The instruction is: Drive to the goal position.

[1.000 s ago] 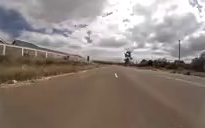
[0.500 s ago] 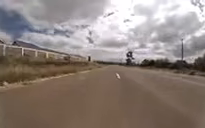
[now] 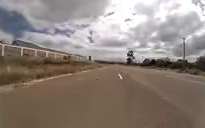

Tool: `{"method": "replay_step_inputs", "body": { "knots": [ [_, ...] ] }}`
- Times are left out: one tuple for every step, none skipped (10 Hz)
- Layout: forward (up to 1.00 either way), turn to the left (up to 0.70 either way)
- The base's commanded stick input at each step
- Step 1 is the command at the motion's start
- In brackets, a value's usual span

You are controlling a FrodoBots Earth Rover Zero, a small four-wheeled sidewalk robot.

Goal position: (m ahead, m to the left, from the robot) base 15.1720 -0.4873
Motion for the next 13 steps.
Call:
{"method": "replay_step_inputs", "body": {
  "knots": [
    [0.85,0.0],
    [0.85,0.0],
    [0.85,0.0],
    [0.85,0.0],
    [0.85,0.0],
    [0.85,0.0],
    [0.85,0.0],
    [0.85,0.0],
    [0.85,0.0],
    [0.85,0.0],
    [0.85,0.0],
    [0.85,0.0],
    [0.85,-0.02]
  ]
}}
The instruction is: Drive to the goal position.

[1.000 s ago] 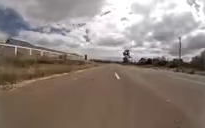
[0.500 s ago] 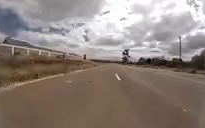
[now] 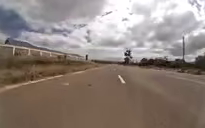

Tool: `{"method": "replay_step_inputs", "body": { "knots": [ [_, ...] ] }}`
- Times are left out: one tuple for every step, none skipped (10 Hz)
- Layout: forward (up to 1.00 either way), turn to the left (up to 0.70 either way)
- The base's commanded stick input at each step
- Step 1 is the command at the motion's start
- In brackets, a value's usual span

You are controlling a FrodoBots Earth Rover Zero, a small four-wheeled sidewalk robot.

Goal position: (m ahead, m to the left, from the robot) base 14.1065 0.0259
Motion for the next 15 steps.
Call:
{"method": "replay_step_inputs", "body": {
  "knots": [
    [0.85,-0.09],
    [0.85,-0.34],
    [0.85,-0.34],
    [0.85,-0.34],
    [0.85,-0.27],
    [0.85,-0.1],
    [0.85,0.0],
    [0.85,0.0],
    [0.85,0.0],
    [0.85,0.0],
    [0.85,0.0],
    [0.85,0.0],
    [0.85,0.0],
    [0.85,0.0],
    [0.85,-0.18]
  ]
}}
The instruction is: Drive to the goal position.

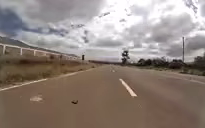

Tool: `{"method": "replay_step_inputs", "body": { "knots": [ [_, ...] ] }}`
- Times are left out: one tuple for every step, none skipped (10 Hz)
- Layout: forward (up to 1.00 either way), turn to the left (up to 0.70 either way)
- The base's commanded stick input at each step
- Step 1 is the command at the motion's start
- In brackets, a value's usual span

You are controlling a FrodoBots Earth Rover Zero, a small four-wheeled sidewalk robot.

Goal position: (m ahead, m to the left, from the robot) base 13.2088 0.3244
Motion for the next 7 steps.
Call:
{"method": "replay_step_inputs", "body": {
  "knots": [
    [0.85,-0.29],
    [0.85,-0.34],
    [0.85,-0.34],
    [0.85,-0.32],
    [0.85,-0.17],
    [0.85,0.0],
    [0.85,0.0]
  ]
}}
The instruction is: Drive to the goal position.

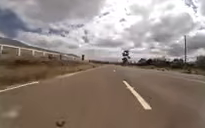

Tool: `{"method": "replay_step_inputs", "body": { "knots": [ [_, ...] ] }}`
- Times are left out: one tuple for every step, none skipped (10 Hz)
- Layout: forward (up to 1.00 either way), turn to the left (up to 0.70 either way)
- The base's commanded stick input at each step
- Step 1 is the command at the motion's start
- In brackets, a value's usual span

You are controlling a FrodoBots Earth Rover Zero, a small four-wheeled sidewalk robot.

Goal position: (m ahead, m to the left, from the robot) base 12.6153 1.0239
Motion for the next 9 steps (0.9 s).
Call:
{"method": "replay_step_inputs", "body": {
  "knots": [
    [0.85,0.0],
    [0.85,0.0],
    [0.85,0.0],
    [0.85,0.0],
    [0.85,-0.01],
    [0.85,-0.16],
    [0.85,-0.31],
    [0.85,-0.34],
    [0.85,-0.34]
  ]
}}
